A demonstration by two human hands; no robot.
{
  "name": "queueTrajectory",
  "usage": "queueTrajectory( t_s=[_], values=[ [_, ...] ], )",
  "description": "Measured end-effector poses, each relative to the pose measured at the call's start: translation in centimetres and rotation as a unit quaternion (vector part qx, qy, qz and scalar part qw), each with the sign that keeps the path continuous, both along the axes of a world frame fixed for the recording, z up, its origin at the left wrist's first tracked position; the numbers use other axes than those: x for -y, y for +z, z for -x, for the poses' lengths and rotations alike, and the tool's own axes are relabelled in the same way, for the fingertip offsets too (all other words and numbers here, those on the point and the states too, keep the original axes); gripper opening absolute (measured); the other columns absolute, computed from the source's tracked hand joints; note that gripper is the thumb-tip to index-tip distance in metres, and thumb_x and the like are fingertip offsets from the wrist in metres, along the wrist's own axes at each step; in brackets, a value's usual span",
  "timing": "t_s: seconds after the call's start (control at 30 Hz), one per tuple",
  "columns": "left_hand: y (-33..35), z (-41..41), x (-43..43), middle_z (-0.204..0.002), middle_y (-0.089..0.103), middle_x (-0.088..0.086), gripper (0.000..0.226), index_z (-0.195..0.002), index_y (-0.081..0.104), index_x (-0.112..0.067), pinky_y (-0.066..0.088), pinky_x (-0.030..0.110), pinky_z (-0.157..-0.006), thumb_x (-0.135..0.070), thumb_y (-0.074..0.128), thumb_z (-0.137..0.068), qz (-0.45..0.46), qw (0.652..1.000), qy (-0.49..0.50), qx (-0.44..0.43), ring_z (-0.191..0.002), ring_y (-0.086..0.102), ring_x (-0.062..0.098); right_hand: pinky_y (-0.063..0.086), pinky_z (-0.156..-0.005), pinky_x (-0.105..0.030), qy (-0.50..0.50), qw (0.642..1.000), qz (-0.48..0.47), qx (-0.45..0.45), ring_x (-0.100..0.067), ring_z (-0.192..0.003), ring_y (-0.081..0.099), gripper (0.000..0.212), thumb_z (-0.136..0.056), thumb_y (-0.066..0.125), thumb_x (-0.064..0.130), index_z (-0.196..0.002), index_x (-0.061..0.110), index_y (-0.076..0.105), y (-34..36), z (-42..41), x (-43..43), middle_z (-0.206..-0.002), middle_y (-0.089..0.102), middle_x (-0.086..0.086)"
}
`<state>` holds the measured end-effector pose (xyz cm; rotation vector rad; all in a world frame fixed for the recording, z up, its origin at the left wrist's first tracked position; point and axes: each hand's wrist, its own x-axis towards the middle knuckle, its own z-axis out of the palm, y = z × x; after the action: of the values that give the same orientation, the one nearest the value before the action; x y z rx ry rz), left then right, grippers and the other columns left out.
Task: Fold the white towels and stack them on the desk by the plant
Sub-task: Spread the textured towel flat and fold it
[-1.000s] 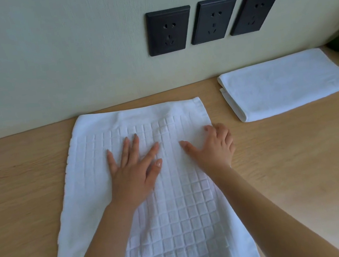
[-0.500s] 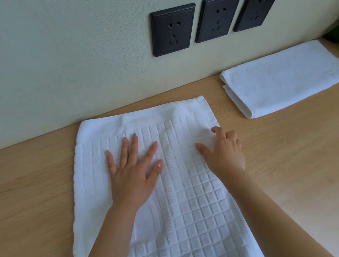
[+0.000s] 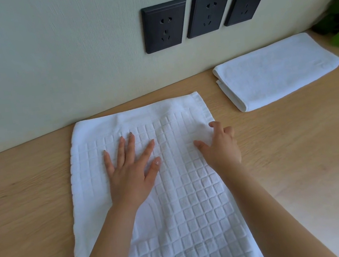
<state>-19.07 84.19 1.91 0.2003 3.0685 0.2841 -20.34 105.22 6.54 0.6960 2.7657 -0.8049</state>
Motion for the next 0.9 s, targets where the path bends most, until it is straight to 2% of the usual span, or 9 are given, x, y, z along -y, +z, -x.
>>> queueTrajectory(
  t_s=[0.07,0.13,0.2,0.3,0.4,0.57,0.73,0.83,0.9],
  values=[
    [0.1,0.0,0.0,-0.161,-0.001,-0.002,0.064,-0.146,0.016,-0.048,-0.014,0.051,-0.114,-0.068,-0.001,-0.088,-0.002,1.000,-0.002,0.004,-0.147,-0.009,0.017,0.043,-0.088,-0.038,-0.016,1.000,-0.011,0.009,-0.030,-0.119,0.045,0.070,-0.087,0.065,0.044,-0.143,0.022,0.029,0.0,0.0,-0.1,-0.134,0.036,-0.011],
    [0.0,0.0,0.0,-0.161,0.001,-0.002,0.064,-0.146,0.019,-0.048,-0.014,0.051,-0.114,-0.068,0.000,-0.088,0.002,1.000,-0.003,0.002,-0.148,-0.008,0.018,0.039,-0.094,-0.042,-0.020,0.997,-0.069,0.024,-0.030,-0.120,0.040,0.071,-0.087,0.061,0.051,-0.144,0.024,0.028,0.1,-0.3,0.1,-0.135,0.035,-0.010],
    [0.0,0.1,-0.4,-0.161,0.007,0.000,0.063,-0.144,0.030,-0.047,-0.014,0.052,-0.112,-0.067,0.006,-0.089,-0.013,1.000,0.010,-0.005,-0.148,-0.004,0.020,0.036,-0.094,-0.042,-0.024,0.994,-0.104,0.027,-0.030,-0.121,0.036,0.068,-0.088,0.057,0.054,-0.144,0.027,0.028,0.0,-0.6,0.4,-0.136,0.033,-0.008],
    [0.3,0.8,-2.0,-0.160,0.015,0.003,0.061,-0.137,0.045,-0.042,-0.017,0.051,-0.111,-0.061,0.013,-0.089,-0.084,0.996,0.016,-0.014,-0.148,-0.001,0.019,0.037,-0.093,-0.043,-0.034,0.994,-0.102,0.023,-0.030,-0.121,0.035,0.065,-0.089,0.057,0.052,-0.143,0.028,0.030,-0.1,-0.7,0.8,-0.137,0.032,-0.007],
    [0.6,1.6,-4.5,-0.161,0.003,0.001,0.062,-0.145,0.031,-0.041,-0.018,0.051,-0.112,-0.058,0.008,-0.091,-0.102,0.994,-0.049,0.000,-0.146,-0.014,0.014,0.038,-0.095,-0.042,-0.040,0.996,-0.076,0.011,-0.029,-0.122,0.035,0.065,-0.088,0.059,0.051,-0.142,0.024,0.034,-0.1,-0.6,0.6,-0.137,0.034,-0.007],
    [0.0,2.0,-5.9,-0.161,-0.007,-0.003,0.062,-0.150,0.009,-0.043,-0.015,0.053,-0.114,-0.056,-0.002,-0.090,-0.037,0.996,-0.079,0.017,-0.146,-0.017,0.015,0.038,-0.096,-0.036,-0.056,0.997,-0.044,0.009,-0.024,-0.123,0.040,0.068,-0.082,0.063,0.058,-0.132,0.015,0.045,-0.1,-0.6,-0.2,-0.131,0.044,-0.004],
    [0.1,2.0,-5.7,-0.161,-0.010,-0.003,0.059,-0.149,0.003,-0.044,-0.017,0.051,-0.114,-0.056,-0.003,-0.091,-0.031,0.995,-0.087,0.024,-0.145,-0.019,0.014,0.041,-0.082,-0.032,-0.056,0.998,-0.037,-0.010,-0.019,-0.111,0.044,0.045,-0.085,0.063,0.052,-0.114,0.019,0.054,-0.1,-0.6,-0.1,-0.117,0.051,0.002],
    [0.1,2.0,-5.6,-0.161,-0.004,-0.002,0.058,-0.149,0.013,-0.044,-0.016,0.051,-0.114,-0.055,0.002,-0.092,-0.038,0.995,-0.093,0.020,-0.147,-0.014,0.016,0.040,-0.076,-0.030,-0.055,0.997,-0.029,-0.038,-0.016,-0.105,0.045,0.032,-0.088,0.062,0.043,-0.109,0.020,0.054,-0.3,-0.8,0.1,-0.111,0.053,0.004],
    [0.3,2.3,-5.8,-0.159,0.018,0.003,0.053,-0.141,0.037,-0.042,-0.007,0.053,-0.114,-0.052,0.016,-0.093,-0.072,0.994,-0.083,-0.006,-0.148,0.005,0.021,0.042,-0.077,-0.030,-0.055,0.996,-0.019,-0.062,-0.015,-0.102,0.047,0.027,-0.088,0.064,0.037,-0.107,0.020,0.053,-0.4,-0.9,0.1,-0.106,0.054,0.006]
  ],
)
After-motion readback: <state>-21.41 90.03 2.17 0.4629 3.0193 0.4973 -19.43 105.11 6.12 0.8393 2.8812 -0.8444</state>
